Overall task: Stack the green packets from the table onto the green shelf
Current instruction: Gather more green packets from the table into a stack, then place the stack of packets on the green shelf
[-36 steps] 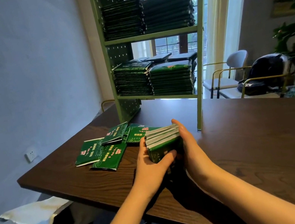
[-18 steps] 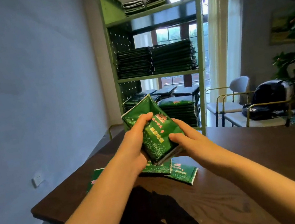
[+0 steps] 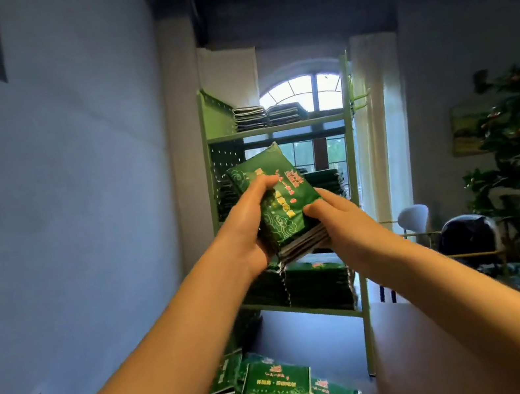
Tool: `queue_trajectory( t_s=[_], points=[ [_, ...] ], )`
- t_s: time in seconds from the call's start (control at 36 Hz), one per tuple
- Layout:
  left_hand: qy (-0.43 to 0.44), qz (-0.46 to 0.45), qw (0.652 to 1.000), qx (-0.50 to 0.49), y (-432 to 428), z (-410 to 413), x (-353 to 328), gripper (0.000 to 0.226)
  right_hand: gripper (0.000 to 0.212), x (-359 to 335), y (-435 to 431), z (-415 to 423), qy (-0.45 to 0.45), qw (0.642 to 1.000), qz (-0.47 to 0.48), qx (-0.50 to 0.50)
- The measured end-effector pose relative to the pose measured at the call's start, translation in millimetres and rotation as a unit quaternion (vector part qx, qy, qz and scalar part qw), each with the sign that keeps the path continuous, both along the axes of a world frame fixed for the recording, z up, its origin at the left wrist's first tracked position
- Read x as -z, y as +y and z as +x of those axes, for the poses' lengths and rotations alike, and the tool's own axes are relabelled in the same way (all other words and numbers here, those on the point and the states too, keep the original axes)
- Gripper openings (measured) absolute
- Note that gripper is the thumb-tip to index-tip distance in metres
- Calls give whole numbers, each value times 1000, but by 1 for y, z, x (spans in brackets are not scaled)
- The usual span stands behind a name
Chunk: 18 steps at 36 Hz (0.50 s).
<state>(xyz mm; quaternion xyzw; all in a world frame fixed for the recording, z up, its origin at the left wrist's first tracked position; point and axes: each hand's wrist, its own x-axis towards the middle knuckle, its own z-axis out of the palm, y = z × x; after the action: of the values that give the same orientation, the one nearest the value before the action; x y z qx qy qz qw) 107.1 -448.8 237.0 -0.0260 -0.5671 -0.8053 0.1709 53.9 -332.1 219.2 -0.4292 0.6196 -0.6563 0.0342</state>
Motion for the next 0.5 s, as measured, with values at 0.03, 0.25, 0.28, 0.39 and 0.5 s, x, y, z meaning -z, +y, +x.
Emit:
queue_trajectory(
  t_s=[0.03,0.25,0.28,0.39,0.5],
  points=[
    [-10,-19,1000,-3,-2,-2,-4,22,21,-6,0,0,-3,1000,3,-3],
    [-37,-90,994,-45,-15,-14,-44,21,37,-40,11,-8,107,991,83,12],
    [-32,-94,994,-55,-17,-16,-51,23,36,-44,13,-9,167,982,82,24],
    [-31,-113,991,-69,-22,-19,-75,30,64,-61,25,-17,531,814,116,203],
    [-41,-100,993,-38,-24,-17,-91,28,80,-81,28,-35,717,632,146,255]
  ],
)
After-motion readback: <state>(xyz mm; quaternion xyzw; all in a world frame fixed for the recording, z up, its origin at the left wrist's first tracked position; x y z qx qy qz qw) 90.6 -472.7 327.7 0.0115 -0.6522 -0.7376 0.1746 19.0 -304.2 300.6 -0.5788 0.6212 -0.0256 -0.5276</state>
